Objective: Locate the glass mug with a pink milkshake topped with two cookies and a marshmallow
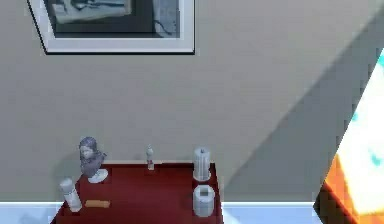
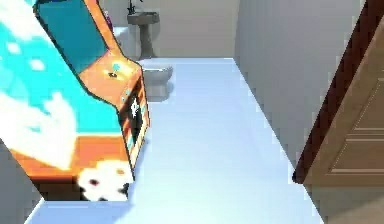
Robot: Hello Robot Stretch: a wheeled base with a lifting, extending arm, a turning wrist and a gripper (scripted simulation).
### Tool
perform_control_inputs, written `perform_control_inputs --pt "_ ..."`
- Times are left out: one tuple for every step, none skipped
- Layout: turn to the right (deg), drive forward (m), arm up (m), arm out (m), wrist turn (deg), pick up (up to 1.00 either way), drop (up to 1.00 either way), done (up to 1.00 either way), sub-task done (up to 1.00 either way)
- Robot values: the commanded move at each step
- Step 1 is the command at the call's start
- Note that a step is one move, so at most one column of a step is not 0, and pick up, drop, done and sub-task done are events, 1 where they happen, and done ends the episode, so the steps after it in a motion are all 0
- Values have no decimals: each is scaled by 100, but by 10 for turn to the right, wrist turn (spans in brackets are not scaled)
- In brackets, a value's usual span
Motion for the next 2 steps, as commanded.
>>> perform_control_inputs --pt "450 0 0 0 0 0 0 0 0" --pt "450 0 0 0 0 0 0 0 0"
